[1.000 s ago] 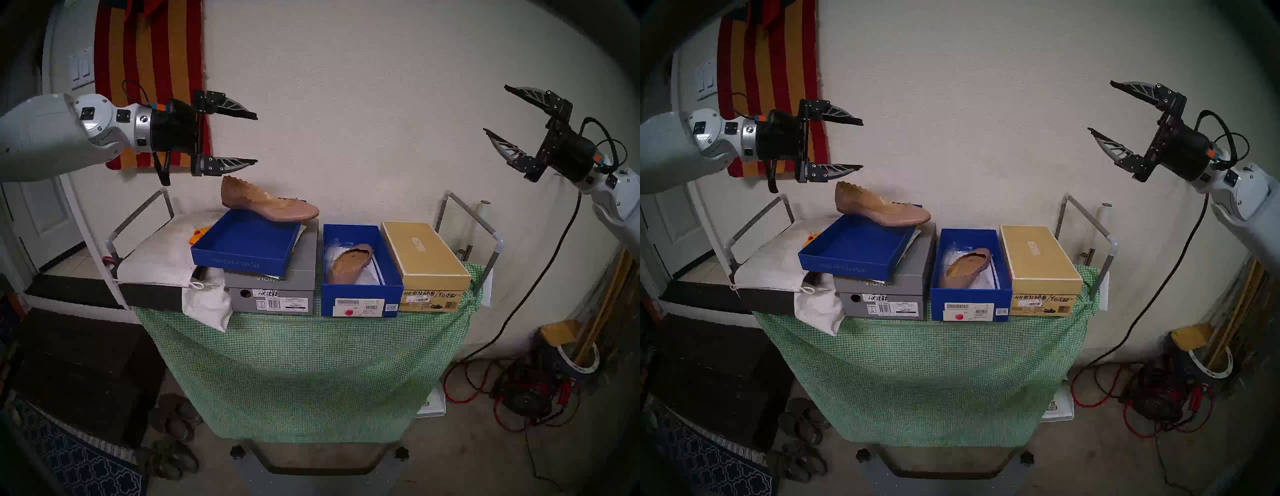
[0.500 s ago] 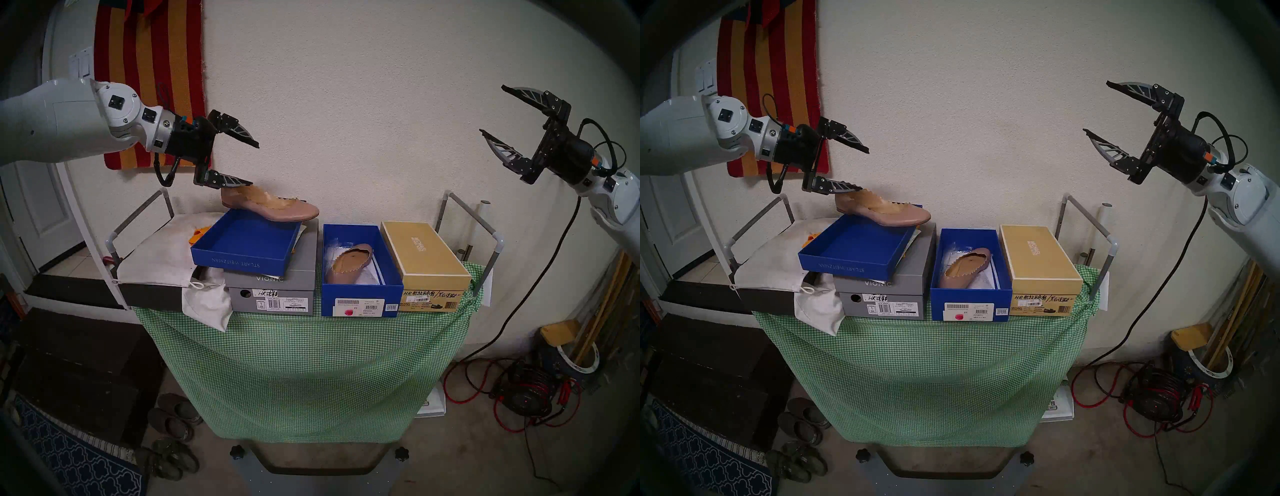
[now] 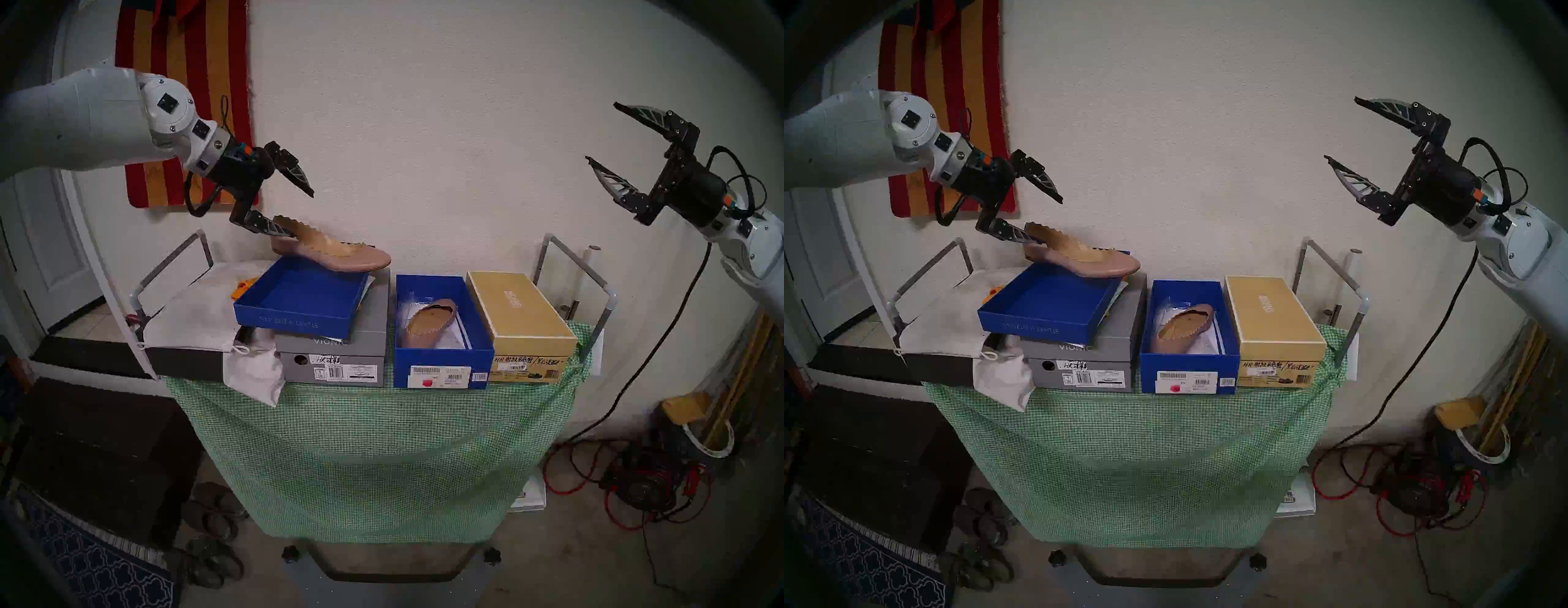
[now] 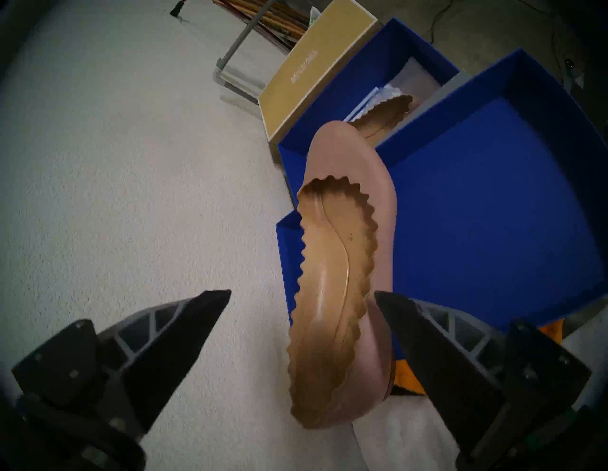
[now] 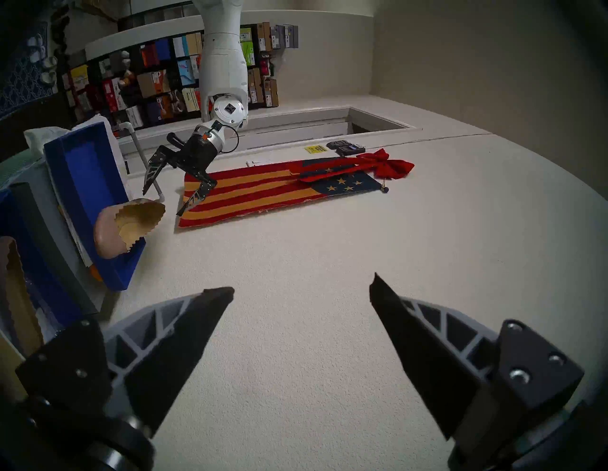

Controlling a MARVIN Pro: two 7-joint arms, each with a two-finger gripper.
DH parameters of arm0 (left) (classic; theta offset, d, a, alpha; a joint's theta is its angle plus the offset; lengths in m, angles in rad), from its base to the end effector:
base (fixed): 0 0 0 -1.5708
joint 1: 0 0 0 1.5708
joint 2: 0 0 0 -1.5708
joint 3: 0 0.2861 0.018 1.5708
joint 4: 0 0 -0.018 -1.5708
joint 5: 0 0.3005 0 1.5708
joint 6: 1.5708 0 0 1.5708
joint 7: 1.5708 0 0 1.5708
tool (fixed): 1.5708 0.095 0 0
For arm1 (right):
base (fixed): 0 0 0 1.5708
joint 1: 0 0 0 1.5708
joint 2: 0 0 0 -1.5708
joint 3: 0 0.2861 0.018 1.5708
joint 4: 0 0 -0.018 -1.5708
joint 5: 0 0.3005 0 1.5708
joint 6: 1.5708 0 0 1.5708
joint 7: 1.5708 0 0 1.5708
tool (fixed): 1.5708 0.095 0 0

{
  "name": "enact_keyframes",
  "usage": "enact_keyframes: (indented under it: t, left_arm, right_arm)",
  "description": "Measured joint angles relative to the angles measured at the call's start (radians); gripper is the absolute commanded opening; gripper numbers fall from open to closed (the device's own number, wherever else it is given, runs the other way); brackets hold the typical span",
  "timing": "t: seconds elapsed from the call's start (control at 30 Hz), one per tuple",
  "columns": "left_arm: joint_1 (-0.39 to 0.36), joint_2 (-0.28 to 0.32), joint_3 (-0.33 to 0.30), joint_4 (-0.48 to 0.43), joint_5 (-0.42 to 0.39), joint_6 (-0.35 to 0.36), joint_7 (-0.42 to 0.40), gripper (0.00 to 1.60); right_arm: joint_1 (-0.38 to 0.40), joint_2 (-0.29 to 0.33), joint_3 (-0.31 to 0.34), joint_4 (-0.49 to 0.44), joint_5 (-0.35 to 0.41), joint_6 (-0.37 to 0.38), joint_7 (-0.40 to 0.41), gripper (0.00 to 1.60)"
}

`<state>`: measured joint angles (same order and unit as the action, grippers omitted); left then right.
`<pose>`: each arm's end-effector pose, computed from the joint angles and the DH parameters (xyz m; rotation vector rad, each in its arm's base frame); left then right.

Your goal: Put shoes into shoe box

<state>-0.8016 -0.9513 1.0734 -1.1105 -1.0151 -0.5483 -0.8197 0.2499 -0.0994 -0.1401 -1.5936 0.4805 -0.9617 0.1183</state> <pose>0.5207 0.0920 0.0738 -1.3808 2.4046 -1.1610 0.3856 -0.1843 0.0713 0.5458 1.6218 2.3306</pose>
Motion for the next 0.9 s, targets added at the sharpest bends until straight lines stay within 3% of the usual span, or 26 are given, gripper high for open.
enact_keyframes:
  t: [0.9]
  left_arm:
    - [-0.034, -0.087, -0.043, -0.005, -0.072, 0.078, -0.245, 1.60]
  right_arm:
    - [-0.032, 0.002, 0.007, -0.018, -0.132, 0.000, -0.190, 1.60]
